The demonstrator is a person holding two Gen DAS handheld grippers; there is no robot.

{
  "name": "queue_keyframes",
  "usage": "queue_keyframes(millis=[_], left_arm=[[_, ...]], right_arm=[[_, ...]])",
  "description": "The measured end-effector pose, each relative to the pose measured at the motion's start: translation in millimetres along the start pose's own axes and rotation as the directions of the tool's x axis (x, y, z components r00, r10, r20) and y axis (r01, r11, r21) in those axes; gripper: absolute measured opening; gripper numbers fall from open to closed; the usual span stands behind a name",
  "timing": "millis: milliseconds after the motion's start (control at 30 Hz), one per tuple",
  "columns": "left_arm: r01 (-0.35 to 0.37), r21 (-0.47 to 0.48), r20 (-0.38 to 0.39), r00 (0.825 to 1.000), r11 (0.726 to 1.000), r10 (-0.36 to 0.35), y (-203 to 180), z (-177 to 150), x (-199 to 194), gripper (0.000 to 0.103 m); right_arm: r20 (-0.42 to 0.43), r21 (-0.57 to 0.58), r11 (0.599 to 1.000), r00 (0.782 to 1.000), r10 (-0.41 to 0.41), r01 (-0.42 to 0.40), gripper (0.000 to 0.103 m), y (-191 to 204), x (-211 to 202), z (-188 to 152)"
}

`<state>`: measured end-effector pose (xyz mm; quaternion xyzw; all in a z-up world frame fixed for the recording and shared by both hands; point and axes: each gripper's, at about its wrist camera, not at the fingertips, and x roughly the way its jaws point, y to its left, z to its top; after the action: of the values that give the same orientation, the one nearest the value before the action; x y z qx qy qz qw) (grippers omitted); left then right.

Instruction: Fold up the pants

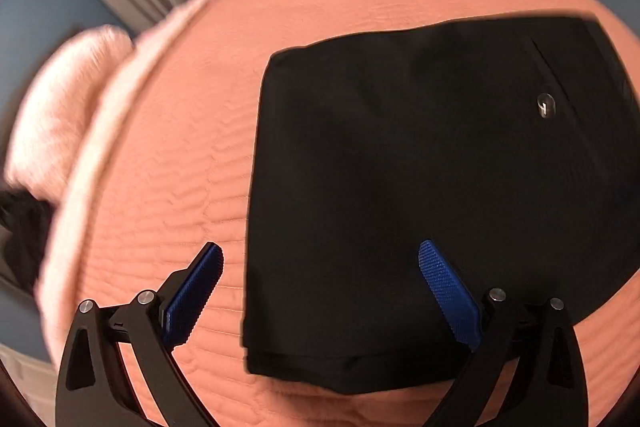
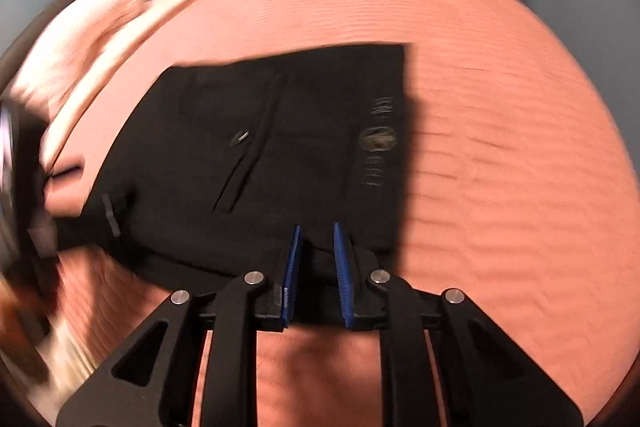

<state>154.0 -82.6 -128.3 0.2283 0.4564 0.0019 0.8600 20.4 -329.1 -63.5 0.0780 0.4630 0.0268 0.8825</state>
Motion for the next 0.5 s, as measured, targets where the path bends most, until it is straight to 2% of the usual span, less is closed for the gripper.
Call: queue_keyframes(millis=[67, 100, 133, 167, 200, 233, 267, 300, 367, 400, 433, 500], left_arm=[[0.006, -0.035, -0.028, 1.000, 0.999, -0.007, 4.2, 3.6, -1.3, 0.097], [0.031, -0.063, -0.042, 0.999, 0.998, -0.033, 4.6, 8.6, -1.7, 0.097], [0.062, -0.077, -0.054, 0.996, 0.995, -0.066, 4.3, 11.2, 1.5, 0.097], [0.056, -0.063, -0.062, 0.996, 0.996, -0.060, 2.0, 12.1, 1.8, 0.097], [0.049, -0.041, -0.059, 0.997, 0.998, -0.051, 1.5, 8.5, 1.4, 0.098], [0.045, -0.014, -0.057, 0.997, 0.999, -0.046, 5.4, 5.0, 0.5, 0.098], [0.033, -0.011, -0.056, 0.998, 0.999, -0.033, 10.0, 1.2, -2.0, 0.098], [0.001, -0.018, -0.046, 0.999, 1.000, -0.002, 20.5, -2.8, -8.0, 0.098], [-0.008, -0.064, -0.031, 1.000, 0.998, 0.006, 35.0, -3.4, -14.7, 0.098], [0.014, -0.089, -0.032, 0.999, 0.996, -0.017, 40.2, 0.4, -15.9, 0.098], [0.059, -0.126, -0.026, 0.998, 0.990, -0.063, 51.9, 9.1, -14.0, 0.098], [0.094, -0.147, -0.001, 0.995, 0.985, -0.095, 50.3, 29.4, -15.4, 0.098]], right_arm=[[0.020, -0.032, 0.997, 0.998, 0.064, -0.063, 0.021, 12.1, -6.8, 15.2], [-0.011, -0.087, 0.994, 0.998, 0.067, -0.068, 0.019, 24.5, 2.9, 14.4], [-0.047, -0.122, 0.992, 0.998, 0.035, -0.041, 0.019, 24.1, 15.6, 12.0], [-0.118, -0.139, 0.990, 0.993, -0.017, 0.000, 0.019, 15.7, 37.1, -1.2], [-0.132, -0.115, 0.993, 0.991, 0.023, -0.038, 0.016, 11.4, 42.4, -23.3], [-0.094, -0.052, 0.994, 0.992, 0.089, -0.094, 0.014, -3.8, 36.3, -30.0], [-0.101, 0.021, 0.993, 0.988, 0.117, -0.116, 0.011, -15.6, 27.6, -29.2], [-0.098, 0.068, 0.993, 0.989, 0.107, -0.101, 0.012, -20.1, 16.1, -24.3], [-0.036, 0.055, 0.996, 0.997, 0.070, -0.068, 0.017, -13.5, -2.5, -8.3], [-0.016, 0.035, 0.996, 0.996, 0.085, -0.085, 0.017, 9.7, -14.5, 4.5], [0.000, 0.006, 0.994, 0.994, 0.109, -0.109, 0.017, 16.8, -12.9, 23.1], [0.009, -0.025, 0.990, 0.990, 0.139, -0.138, 0.017, 35.9, -0.5, 48.7]])
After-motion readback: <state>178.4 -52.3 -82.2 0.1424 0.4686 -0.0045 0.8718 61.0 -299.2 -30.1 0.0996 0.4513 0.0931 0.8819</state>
